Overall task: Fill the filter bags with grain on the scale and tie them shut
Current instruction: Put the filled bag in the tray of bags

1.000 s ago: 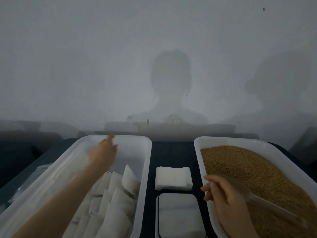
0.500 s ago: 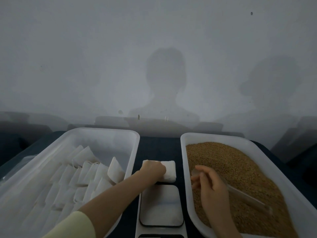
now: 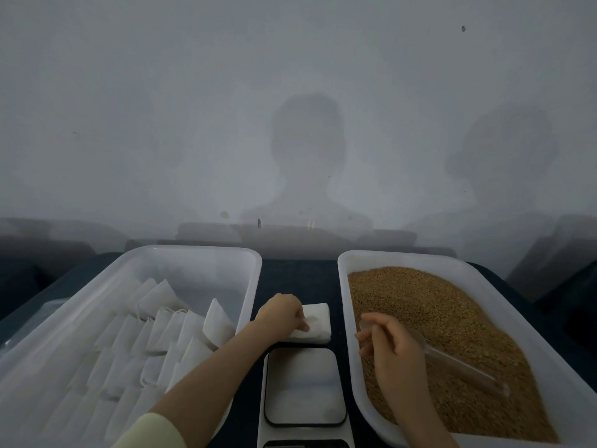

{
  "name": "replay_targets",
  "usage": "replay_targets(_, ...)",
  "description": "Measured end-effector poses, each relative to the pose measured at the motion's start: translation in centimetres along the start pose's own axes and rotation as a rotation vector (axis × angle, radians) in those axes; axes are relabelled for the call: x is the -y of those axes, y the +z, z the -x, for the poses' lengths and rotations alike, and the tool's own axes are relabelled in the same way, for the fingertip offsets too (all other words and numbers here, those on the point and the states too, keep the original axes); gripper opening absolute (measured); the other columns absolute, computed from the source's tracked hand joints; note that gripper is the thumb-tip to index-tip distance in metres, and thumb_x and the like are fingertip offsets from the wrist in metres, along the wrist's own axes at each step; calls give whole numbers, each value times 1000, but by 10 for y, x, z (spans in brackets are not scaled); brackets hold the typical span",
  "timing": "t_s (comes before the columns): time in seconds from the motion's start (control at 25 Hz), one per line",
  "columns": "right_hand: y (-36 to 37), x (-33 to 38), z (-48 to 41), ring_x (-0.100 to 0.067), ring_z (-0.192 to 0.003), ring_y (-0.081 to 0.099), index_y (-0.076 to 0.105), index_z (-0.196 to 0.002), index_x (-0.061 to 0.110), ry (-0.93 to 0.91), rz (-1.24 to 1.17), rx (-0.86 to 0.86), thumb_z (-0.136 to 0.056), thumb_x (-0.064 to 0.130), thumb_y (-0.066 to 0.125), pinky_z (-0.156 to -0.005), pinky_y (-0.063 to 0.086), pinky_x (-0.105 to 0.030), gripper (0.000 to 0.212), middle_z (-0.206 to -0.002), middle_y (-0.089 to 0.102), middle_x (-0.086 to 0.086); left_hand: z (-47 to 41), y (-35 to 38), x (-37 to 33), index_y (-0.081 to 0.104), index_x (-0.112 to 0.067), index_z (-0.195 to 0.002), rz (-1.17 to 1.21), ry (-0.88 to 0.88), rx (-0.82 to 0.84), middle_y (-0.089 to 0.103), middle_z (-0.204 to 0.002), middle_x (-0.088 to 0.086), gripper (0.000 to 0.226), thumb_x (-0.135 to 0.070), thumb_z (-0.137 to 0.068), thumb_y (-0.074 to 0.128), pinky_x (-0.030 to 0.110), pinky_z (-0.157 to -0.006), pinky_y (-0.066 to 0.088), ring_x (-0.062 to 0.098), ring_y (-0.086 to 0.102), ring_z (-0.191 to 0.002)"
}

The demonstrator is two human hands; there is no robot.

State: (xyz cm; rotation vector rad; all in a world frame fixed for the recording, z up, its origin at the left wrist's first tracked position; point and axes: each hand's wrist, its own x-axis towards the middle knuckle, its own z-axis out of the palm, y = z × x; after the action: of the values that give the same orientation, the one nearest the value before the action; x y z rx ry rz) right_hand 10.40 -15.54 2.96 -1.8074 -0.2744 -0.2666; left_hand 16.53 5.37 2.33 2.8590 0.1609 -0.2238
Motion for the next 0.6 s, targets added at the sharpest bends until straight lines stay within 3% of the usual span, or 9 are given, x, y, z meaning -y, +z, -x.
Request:
replay_targets(0.16, 0, 1, 1, -8, -61, 61, 63, -92, 22, 8, -2, 9, -96, 6, 46, -60, 53, -20, 24, -72, 67, 2, 9, -12, 15, 56, -6, -100, 427, -115, -254, 51, -78, -2, 22, -28, -98, 53, 19, -56, 36, 8, 48, -67)
replay_targets(0.24, 1, 1, 2, -7, -62, 61, 63, -91, 24, 5, 5, 8, -96, 7, 46, -60, 53, -20, 24, -73, 67, 3, 16, -13, 16, 49, -7, -100, 642, -165, -401, 52, -83, 2, 18, -25, -101, 47, 25, -63, 47, 13, 53, -73)
replay_targets(0.36, 5, 3, 1, -4, -66, 61, 61, -92, 29, -8, 63, 52, -96, 9, 47, -60, 50, -16, 25, -77, 65, 5, 34, -11, 14, 44, -14, -97, 1092, -179, -470, 55, -99, 8, 9, -22, -101, 45, 37, -68, 59, 25, 60, -92)
replay_targets(0.52, 11, 4, 0, 0, -70, 61, 59, -95, 28, -30, 159, 138, -95, 7, 48, -62, 48, -12, 24, -82, 65, 7, 58, -8, 14, 41, -12, -111, 1364, -158, -500, 57, -103, 4, 10, -18, -103, 40, 27, -55, 56, 19, 63, -90)
replay_targets(0.6, 12, 5, 0, -2, -72, 62, 60, -98, 25, -37, 195, 154, -94, 6, 49, -65, 48, -14, 22, -83, 64, 9, 64, -8, 13, 41, -9, -117, 1426, -162, -518, 58, -105, 5, 16, -17, -104, 37, 27, -56, 57, 20, 63, -91)
